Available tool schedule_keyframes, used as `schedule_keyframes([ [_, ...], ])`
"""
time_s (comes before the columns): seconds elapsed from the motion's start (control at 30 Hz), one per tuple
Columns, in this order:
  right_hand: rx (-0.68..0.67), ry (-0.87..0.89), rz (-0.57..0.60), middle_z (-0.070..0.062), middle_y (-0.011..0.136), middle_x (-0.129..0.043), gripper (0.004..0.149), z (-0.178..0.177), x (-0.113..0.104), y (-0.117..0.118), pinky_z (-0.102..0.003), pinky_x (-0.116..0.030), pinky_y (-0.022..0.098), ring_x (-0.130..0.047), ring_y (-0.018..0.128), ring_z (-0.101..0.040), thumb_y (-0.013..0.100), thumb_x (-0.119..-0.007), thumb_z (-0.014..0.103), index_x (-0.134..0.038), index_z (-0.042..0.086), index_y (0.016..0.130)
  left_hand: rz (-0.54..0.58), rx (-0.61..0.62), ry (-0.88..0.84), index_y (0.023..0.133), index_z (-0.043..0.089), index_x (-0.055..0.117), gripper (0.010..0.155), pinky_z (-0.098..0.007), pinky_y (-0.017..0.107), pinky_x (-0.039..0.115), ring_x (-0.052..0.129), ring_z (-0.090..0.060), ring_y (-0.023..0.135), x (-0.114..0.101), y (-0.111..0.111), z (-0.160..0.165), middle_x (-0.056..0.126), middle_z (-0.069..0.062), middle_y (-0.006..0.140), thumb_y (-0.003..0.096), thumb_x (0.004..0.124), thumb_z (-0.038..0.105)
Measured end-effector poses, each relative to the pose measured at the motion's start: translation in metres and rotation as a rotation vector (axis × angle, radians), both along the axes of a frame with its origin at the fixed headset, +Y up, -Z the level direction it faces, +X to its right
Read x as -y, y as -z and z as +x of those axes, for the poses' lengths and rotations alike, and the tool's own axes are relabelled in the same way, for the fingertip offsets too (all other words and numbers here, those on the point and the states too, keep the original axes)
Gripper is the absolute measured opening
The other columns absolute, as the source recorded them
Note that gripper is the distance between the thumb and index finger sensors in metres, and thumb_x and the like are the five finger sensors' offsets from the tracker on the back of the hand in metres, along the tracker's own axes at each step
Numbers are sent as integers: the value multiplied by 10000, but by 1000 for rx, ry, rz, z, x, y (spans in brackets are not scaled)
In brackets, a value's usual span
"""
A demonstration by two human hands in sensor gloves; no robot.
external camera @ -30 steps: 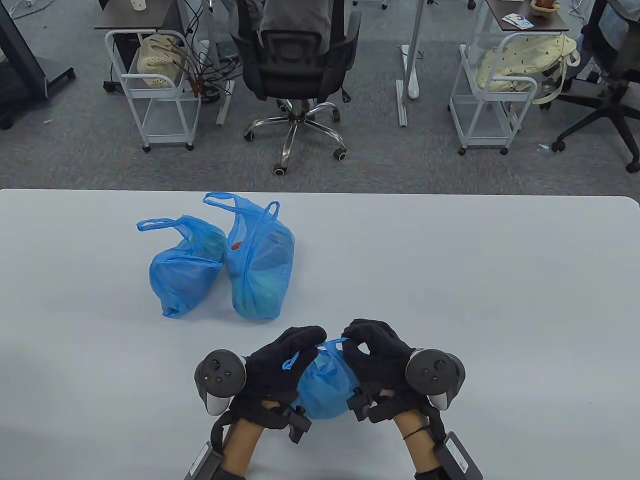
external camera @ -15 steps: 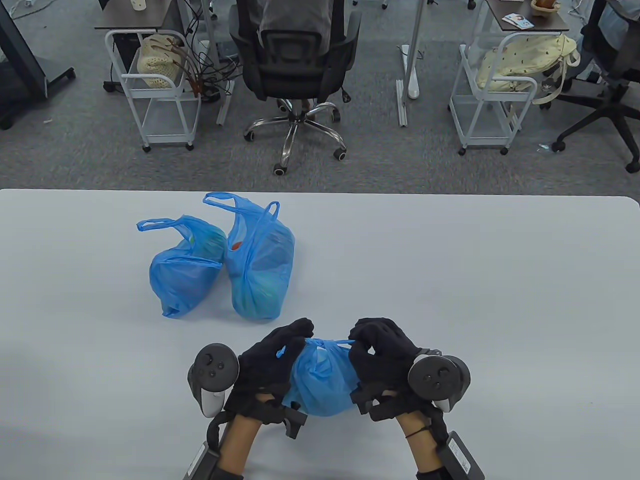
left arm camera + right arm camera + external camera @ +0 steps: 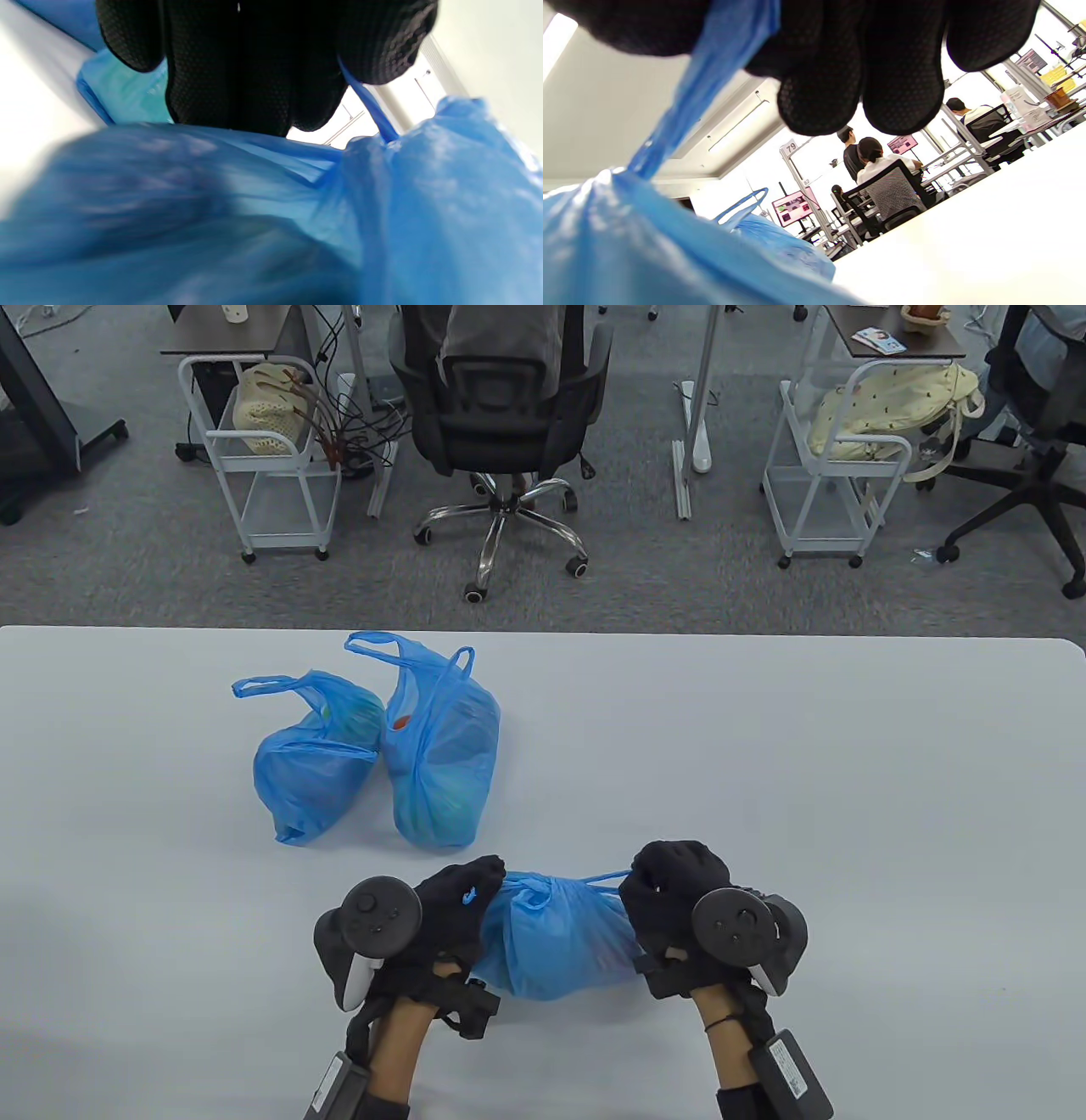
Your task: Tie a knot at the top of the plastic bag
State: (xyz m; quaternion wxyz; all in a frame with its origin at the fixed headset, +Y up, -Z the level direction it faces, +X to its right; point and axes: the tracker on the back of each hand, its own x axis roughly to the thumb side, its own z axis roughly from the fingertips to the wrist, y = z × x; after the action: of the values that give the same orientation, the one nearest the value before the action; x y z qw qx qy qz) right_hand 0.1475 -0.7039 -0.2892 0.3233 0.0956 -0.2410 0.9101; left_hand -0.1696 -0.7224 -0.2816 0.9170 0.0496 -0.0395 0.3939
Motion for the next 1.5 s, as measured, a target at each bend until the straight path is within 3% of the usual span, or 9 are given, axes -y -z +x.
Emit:
schedule_keyframes([
  [0.3,132,-210,-55,-67,577,-1017,222,8,14,8,-655,-724,482,-1010,581,-386,397,-818,321,-908,165,526,-112,-80,393,802,316,975,461,-549,633,723,1058,-305,695,7,6,-2,1093,35,770,484,705,511],
  [0.6,150,-171,-61,-81,614,-1004,249,18,15,7,-653,-723,481,-1008,580,-386,417,-818,348,-901,172,572,-145,-13,318,825,306,954,470,-565,644,706,1046,-308,714,13,8,-1,1073,15,796,489,699,512],
  [0.8,105,-32,31,-115,661,-1000,304,12,0,-1,-644,-734,469,-1017,567,-386,446,-833,381,-902,168,652,-140,24,275,842,303,937,475,-568,649,704,1047,-305,713,15,8,-4,1068,12,803,491,699,517],
  [0.93,-10,-14,114,-120,696,-997,326,-9,-12,-12,-636,-740,476,-1018,590,-380,460,-845,387,-900,174,700,-142,38,265,851,294,929,480,-571,651,703,1049,-304,712,15,8,-4,1066,5,806,492,699,516],
  [1.1,-143,-196,150,-98,731,-1006,350,-52,-13,-22,-620,-753,484,-1024,634,-363,461,-864,397,-917,196,743,-153,63,247,856,297,920,480,-573,655,700,1046,-303,717,16,8,-5,1061,4,812,493,697,517],
  [1.2,-177,-262,45,-106,807,-970,437,-70,-4,-23,-634,-719,517,-956,749,-393,475,-839,415,-877,179,840,-153,74,250,857,294,921,482,-574,655,700,1046,-303,717,16,8,-4,1062,3,811,493,697,517],
  [1.37,-291,-363,-328,-238,988,-741,679,-84,23,-13,-712,-492,605,-686,922,-523,493,-806,470,-650,65,1014,-161,86,243,861,298,916,482,-575,657,698,1044,-303,720,17,8,-3,1062,2,812,493,695,518],
  [1.4,-301,-392,-354,-231,1020,-688,691,-83,25,-13,-699,-436,628,-632,950,-518,518,-741,505,-592,80,1041,-162,89,243,864,292,915,486,-575,657,697,1043,-306,721,17,8,-3,1059,1,815,494,695,517],
  [1.5,-307,-338,-339,-246,988,-730,647,-84,24,-11,-717,-433,615,-650,931,-533,511,-755,449,-635,73,1025,-160,91,257,863,301,913,482,-574,659,698,1044,-302,722,16,8,-2,1059,6,816,494,693,520],
])
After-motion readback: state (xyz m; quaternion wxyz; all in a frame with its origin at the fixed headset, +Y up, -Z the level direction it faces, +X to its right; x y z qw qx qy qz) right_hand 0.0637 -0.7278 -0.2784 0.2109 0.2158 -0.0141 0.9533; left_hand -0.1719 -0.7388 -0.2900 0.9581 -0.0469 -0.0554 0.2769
